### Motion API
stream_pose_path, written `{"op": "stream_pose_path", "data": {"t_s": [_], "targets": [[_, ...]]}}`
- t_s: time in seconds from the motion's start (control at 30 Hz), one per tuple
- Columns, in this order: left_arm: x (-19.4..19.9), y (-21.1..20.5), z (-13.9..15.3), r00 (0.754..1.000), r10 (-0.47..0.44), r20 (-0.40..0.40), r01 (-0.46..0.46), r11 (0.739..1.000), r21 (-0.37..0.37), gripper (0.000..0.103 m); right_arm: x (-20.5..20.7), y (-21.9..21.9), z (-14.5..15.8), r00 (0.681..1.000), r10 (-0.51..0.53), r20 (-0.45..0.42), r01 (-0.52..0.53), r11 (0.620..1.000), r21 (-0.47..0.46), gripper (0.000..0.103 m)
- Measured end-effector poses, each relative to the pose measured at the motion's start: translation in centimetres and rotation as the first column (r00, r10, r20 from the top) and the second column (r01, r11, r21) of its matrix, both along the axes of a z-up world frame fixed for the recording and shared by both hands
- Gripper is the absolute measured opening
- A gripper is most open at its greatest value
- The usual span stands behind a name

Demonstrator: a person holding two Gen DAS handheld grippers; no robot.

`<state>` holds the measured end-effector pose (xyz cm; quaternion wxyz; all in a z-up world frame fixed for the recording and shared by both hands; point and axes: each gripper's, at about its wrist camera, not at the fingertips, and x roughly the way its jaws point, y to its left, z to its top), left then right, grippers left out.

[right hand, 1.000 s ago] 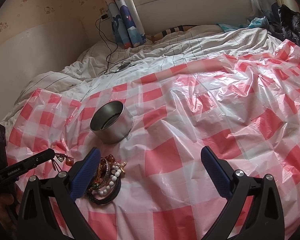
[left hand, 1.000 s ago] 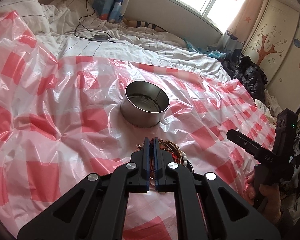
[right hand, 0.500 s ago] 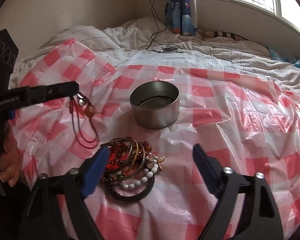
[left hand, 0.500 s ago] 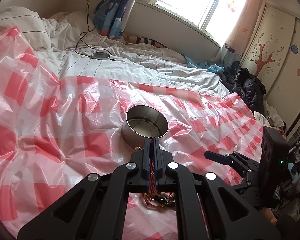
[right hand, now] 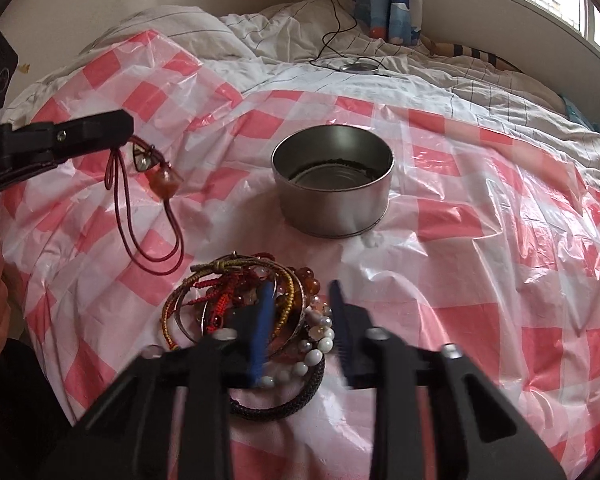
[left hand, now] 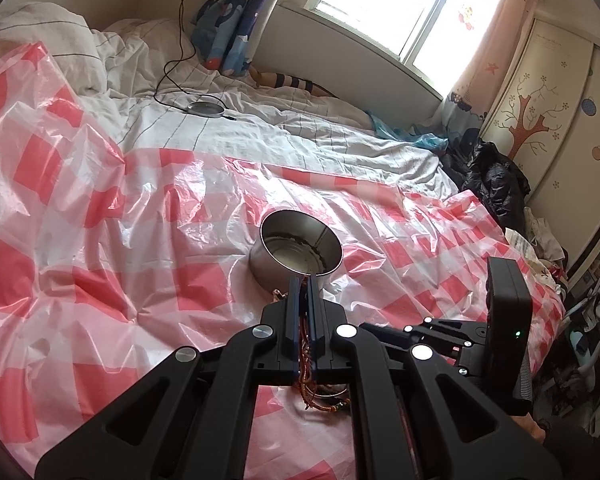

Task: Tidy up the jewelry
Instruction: 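Carry the held jewelry to the steel tin and open the left gripper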

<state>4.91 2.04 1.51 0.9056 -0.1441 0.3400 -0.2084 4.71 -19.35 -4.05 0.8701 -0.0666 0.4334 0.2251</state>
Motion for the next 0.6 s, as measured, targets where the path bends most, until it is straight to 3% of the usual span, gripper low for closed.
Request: {"op": "stream_pose_path", "data": {"t_s": [0.23, 0.4, 0.6], "targets": [[0.1, -0.1, -0.2, 1.000, 0.008, -0.005, -0.008, 1.000, 0.005, 0.003, -0.6, -1.6, 1.8, 1.000, -0.012, 0.019, 0.009, 0.988, 0.156, 0.004], [0.0, 0.2, -0.2, 1.000, 0.017, 0.006, -0.017, 1.000, -0.009, 0.003, -1.2, -3.8, 3.9, 0.997, -0.039, 0.070, 0.015, 0.948, 0.319, 0.004], [1.2, -1.0, 1.4, 0.998, -0.016, 0.063, 0.018, 0.999, -0.026, 0.003, -1.3, -6.1, 5.8, 0.983, -0.124, 0.134, 0.061, 0.913, 0.403, 0.004]]}}
